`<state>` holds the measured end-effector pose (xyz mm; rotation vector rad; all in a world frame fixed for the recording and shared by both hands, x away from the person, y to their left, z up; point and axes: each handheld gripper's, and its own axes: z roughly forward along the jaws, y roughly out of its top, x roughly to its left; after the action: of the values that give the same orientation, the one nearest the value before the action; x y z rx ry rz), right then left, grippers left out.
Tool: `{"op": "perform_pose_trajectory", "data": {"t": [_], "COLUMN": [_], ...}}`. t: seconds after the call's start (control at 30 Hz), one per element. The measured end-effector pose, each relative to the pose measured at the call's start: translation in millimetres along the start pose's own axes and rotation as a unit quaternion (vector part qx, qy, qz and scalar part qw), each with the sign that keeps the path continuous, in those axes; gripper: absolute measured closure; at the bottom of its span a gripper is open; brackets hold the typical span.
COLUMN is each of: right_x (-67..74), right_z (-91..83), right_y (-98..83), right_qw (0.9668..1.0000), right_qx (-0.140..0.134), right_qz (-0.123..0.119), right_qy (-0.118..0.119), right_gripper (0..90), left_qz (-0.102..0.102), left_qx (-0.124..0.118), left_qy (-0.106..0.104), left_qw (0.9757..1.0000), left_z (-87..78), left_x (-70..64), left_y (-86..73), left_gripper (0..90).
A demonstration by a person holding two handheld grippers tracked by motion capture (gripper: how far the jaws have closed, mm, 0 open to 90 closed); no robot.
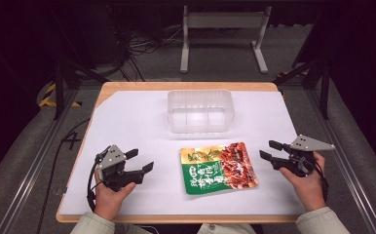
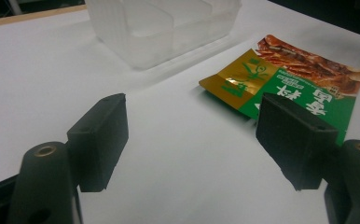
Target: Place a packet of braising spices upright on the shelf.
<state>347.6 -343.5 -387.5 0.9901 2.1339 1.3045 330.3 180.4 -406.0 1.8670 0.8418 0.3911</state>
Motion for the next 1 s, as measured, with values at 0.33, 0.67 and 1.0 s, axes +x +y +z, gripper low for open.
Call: {"op": "perform_pose_trajectory", "data": {"t": [0.33,0.67,1.0], "right_x": [1.5,4.0,4.7], "right_z": [-1.6,0.4,-0.2], "right_y": [2.3,1.8,-0.2], "right_qw": [0.9995,0.9996,0.9997], "right_qx": [-0.015,-0.008,-0.001], "right_qz": [-0.005,-0.008,-0.013], "right_qy": [0.026,0.026,0.02], "right_gripper": [40.3,38.7,37.7], "left_qz": [0.022,0.016,0.011], "left_qx": [-0.01,-0.007,0.01], "left_qy": [-0.021,-0.087,-0.115], "left_qw": [0.9995,0.996,0.9932], "left_z": [-0.9,2.9,16.1], "left_x": [6.8,-6.2,-24.3], "left_y": [0.1,11.9,18.3], "left_gripper": [25.4,24.8,24.3]}}
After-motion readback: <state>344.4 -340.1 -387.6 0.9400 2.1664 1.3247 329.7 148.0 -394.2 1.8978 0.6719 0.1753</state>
